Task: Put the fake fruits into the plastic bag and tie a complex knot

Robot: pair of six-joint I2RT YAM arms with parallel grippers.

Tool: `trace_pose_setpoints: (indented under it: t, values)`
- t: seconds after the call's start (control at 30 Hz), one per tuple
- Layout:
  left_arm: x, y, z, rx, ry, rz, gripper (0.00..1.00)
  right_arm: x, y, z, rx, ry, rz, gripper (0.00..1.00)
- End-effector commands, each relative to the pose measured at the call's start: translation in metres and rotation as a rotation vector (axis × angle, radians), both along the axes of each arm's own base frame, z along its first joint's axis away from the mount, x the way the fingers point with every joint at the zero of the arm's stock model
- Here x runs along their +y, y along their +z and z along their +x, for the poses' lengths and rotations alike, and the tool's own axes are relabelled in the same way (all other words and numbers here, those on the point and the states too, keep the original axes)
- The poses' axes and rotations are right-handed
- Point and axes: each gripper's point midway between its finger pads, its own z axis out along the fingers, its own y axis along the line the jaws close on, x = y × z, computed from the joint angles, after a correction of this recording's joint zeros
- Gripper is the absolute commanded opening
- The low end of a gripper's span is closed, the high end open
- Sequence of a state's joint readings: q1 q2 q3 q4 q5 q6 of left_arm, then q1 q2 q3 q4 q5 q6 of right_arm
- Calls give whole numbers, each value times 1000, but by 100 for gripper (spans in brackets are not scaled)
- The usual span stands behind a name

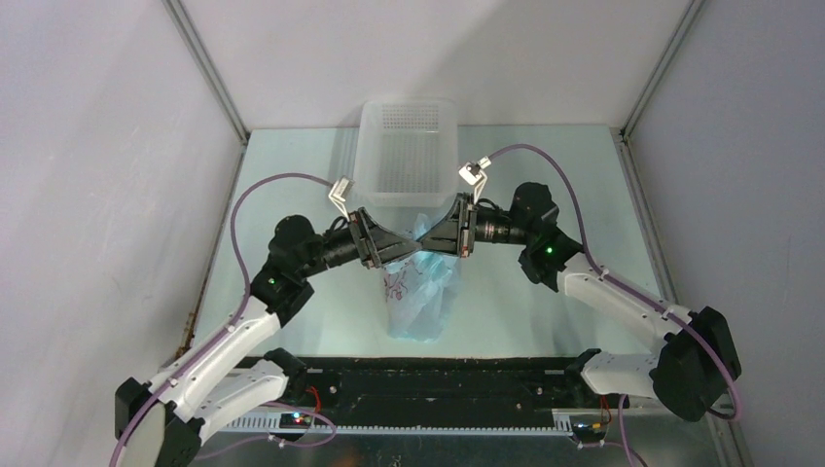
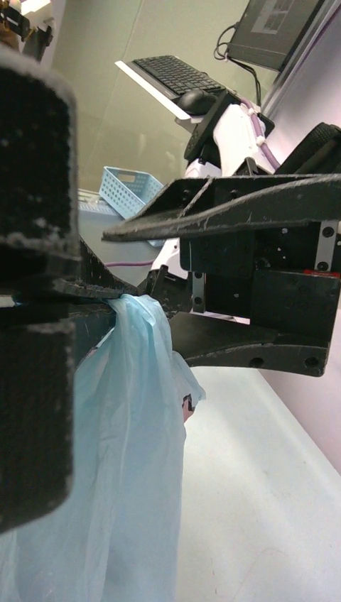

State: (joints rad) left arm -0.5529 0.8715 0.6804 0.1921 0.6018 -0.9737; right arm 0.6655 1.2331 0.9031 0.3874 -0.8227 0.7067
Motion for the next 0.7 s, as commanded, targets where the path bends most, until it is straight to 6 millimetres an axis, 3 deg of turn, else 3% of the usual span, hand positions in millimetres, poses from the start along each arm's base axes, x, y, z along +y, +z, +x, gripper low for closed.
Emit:
trace_pose_setpoints:
  t: [0.0, 0.37, 0.53, 0.67]
  values:
    - [-3, 26, -12, -35, -78, -109, 72, 0, 9, -7, -41, 46, 35, 0]
    - [-10, 39, -14, -31, -135, -192, 70, 1, 7, -19, -37, 106, 31, 0]
    - [-6, 46, -23, -62, -154, -208, 62, 1, 4, -17, -36, 97, 22, 0]
    - [-3, 40, -29, -57, -159, -189, 55, 0, 4, -13, -38, 79, 20, 0]
